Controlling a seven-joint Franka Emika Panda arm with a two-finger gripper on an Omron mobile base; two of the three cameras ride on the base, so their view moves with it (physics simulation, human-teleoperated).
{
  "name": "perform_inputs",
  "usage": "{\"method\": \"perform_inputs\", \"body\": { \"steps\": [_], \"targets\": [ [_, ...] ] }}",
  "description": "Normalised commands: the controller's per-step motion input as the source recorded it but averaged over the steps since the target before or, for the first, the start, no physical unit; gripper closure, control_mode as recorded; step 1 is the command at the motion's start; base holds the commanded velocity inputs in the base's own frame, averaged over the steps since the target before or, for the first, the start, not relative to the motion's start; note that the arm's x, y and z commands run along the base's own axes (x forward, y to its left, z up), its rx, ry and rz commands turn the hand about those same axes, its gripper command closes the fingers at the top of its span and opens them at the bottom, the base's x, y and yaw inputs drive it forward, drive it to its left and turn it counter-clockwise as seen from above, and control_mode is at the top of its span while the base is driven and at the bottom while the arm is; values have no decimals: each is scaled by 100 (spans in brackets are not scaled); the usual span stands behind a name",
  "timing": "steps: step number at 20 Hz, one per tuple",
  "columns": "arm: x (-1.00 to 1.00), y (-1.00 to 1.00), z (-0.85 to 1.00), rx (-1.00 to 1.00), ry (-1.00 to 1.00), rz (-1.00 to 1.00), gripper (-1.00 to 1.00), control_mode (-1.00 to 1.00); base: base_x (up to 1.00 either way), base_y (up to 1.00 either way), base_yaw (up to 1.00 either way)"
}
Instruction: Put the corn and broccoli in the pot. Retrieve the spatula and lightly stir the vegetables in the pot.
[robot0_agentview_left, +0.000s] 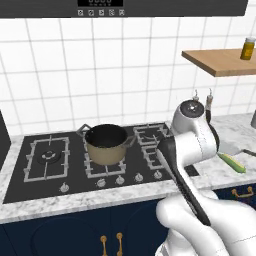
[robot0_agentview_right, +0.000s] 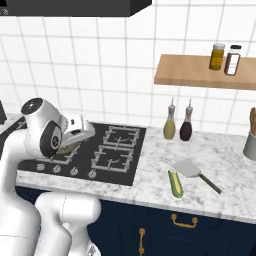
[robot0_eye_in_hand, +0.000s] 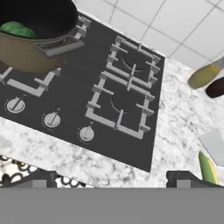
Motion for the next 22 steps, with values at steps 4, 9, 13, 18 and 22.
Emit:
{"method": "perform_inputs", "body": {
  "steps": [4,9,13,18,22],
  "targets": [
    [-66,-100,0,0,-3,-14,-100,-100,0,0,0],
    [-11,-100,0,3,0,-21,-100,-100,0,0,0],
    [-7,-100,-17,14,3,-28,-100,-100,0,0,0],
    [-2,-100,-27,14,7,-32,-100,-100,0,0,0],
    [8,-97,-43,18,11,-29,-100,-100,0,0,0]
  ]
}}
